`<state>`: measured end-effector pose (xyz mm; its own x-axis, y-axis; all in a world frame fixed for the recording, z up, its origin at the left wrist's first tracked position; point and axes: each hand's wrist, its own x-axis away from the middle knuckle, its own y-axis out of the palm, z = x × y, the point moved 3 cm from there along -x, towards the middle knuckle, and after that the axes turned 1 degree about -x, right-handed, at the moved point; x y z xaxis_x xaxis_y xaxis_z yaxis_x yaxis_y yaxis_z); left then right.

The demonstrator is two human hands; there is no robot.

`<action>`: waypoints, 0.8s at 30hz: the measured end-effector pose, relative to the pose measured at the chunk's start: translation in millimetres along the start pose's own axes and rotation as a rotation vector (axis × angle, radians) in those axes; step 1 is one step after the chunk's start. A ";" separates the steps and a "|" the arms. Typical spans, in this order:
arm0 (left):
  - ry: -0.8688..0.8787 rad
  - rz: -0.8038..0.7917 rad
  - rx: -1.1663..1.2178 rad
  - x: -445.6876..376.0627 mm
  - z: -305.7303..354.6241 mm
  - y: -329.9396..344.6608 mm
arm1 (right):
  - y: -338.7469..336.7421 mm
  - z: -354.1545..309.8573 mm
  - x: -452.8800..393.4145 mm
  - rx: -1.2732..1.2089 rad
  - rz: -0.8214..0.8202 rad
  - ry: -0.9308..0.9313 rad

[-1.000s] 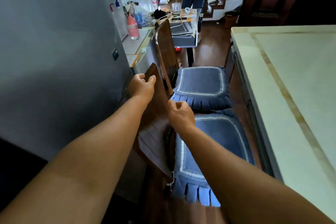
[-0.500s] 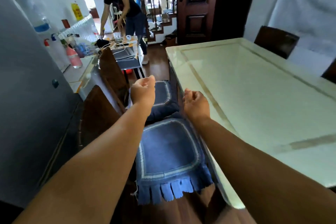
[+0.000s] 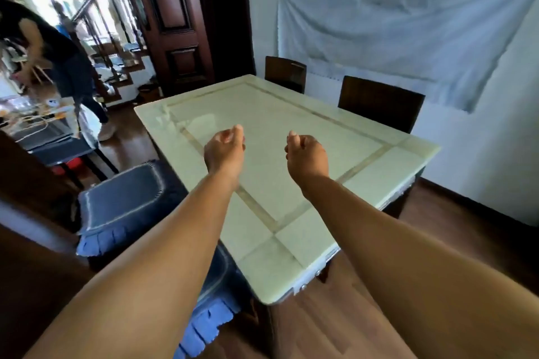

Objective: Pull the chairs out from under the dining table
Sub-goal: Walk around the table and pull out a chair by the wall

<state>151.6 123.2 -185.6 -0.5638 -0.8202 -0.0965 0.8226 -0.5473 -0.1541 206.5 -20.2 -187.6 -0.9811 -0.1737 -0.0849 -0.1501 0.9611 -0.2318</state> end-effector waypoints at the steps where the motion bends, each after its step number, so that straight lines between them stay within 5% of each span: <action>1: 0.015 -0.026 -0.003 4.5 6.1 22.7 | -18.4 4.0 -10.3 -0.008 0.035 0.010; 16: 0.049 -0.252 0.084 59.1 98.6 395.8 | -310.7 52.0 -201.7 0.021 0.258 -0.018; 24: 0.029 -0.302 0.109 42.2 113.5 525.7 | -398.4 86.8 -301.1 0.018 0.306 0.013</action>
<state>568.6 -218.0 -159.1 -0.7845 -0.6134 -0.0908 0.6196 -0.7814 -0.0745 572.2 -369.5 -153.8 -0.9820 0.1259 -0.1412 0.1544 0.9645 -0.2140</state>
